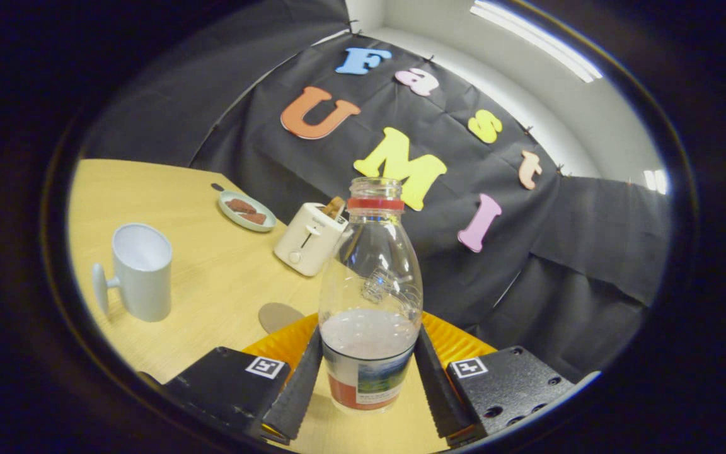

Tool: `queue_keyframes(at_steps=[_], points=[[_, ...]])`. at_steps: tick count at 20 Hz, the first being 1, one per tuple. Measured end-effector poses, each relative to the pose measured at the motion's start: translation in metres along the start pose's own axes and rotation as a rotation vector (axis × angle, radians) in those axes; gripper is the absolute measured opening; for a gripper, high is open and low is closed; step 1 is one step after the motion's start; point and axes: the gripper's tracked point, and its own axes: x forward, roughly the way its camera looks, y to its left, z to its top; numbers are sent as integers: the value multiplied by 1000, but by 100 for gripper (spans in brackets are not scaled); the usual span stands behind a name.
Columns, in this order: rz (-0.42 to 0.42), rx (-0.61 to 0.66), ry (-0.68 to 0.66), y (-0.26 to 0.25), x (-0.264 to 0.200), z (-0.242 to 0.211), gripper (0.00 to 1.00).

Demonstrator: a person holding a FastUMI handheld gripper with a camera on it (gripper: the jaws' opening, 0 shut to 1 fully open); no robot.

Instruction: Take the bottle from table, then pour the juice into the cup, finally place the bottle on the coaster

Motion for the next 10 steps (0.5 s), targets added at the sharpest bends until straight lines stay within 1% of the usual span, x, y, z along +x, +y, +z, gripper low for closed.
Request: queue_keyframes(at_steps=[3,6,10], points=[[27,-112,20,17,-5,0,81],[22,-222,28,26,-6,3,81],[-28,-382,20,29,-10,9,81]])
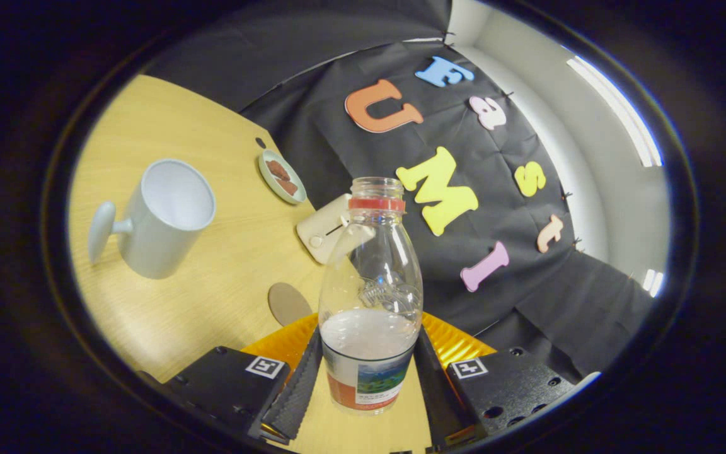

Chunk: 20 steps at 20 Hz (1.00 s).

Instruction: Take the bottle from table, then pour the juice into the cup, finally place the bottle on the coaster

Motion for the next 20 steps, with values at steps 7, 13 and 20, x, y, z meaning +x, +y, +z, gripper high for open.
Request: queue_keyframes(at_steps=[7,13,20], points=[[22,-222,-22,19,0,4,81],[20,-310,-13,18,2,6,81],[14,-447,-31,18,-5,9,81]])
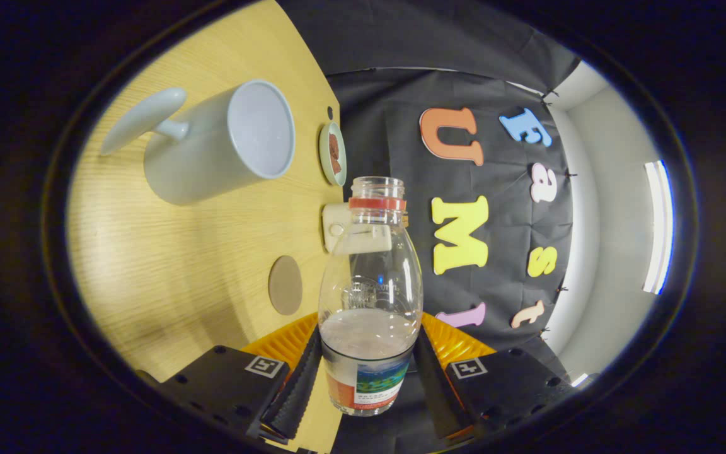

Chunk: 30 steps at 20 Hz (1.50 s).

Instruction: Take the bottle from table, then pour the juice into the cup, finally place the bottle on the coaster

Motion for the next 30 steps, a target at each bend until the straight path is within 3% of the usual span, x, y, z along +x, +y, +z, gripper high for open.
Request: queue_keyframes(at_steps=[6,14,30], points=[[-42,-157,-51,-12,-12,13,81],[-69,-246,-65,-25,-20,24,81],[-74,-272,-51,-41,-28,20,81]])
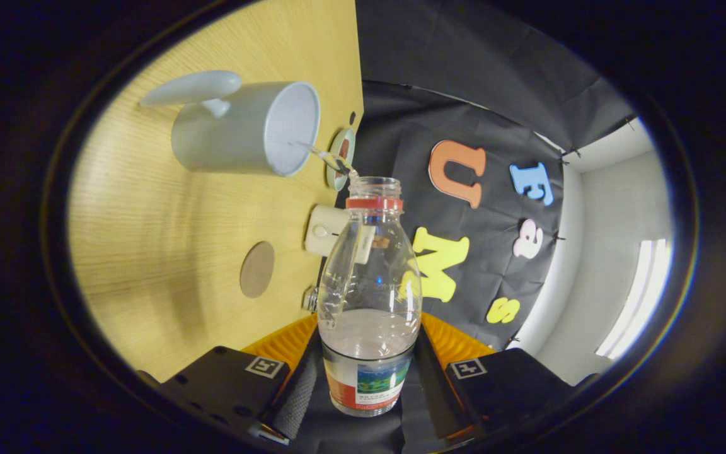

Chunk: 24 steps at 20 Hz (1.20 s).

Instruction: Take the bottle from table, then pour the juice into the cup, finally place the bottle on the coaster

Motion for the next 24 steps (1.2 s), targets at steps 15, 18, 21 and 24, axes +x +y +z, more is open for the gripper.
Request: queue_keyframes(at_steps=[15,18,21,24], points=[[-16,-55,-3,-19,-7,-3,81],[-21,-56,-5,-22,-7,-3,81],[-24,-70,-7,-26,-6,-2,81],[-32,-100,-7,-31,-5,-2,81]])
